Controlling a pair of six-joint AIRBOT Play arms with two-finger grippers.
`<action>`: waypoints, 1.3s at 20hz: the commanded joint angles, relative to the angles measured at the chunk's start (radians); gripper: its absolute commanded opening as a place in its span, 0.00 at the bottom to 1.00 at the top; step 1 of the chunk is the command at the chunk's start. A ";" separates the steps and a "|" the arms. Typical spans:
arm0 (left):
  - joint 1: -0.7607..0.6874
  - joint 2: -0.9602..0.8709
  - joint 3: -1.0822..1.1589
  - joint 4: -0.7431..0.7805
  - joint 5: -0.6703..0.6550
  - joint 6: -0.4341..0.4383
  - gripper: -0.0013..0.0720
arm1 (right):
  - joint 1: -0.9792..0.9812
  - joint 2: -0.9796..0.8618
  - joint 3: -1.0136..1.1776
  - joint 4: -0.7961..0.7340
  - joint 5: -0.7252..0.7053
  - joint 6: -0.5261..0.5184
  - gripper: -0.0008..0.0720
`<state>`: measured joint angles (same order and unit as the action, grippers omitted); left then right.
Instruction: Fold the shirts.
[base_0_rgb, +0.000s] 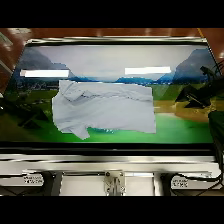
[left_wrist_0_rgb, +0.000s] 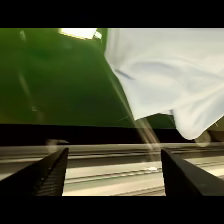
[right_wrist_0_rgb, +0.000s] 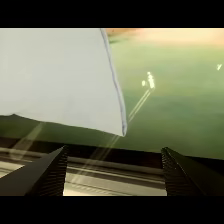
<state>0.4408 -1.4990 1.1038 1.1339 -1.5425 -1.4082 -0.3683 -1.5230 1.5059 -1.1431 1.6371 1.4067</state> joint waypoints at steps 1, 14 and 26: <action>0.041 0.032 -0.265 -0.171 0.238 0.092 0.98 | -0.003 0.004 -0.073 0.073 0.012 0.007 0.97; -0.057 -0.026 -0.302 -0.420 0.497 0.169 0.12 | 0.060 0.003 -0.167 -0.143 0.039 0.009 0.97; -0.005 0.076 -0.185 -0.416 0.375 0.238 0.06 | 0.196 -0.077 -0.589 0.119 -0.403 0.056 0.97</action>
<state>0.4313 -1.4433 0.8913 0.7181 -1.1400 -1.1755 -0.2165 -1.5627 0.9535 -1.0786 1.3159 1.4555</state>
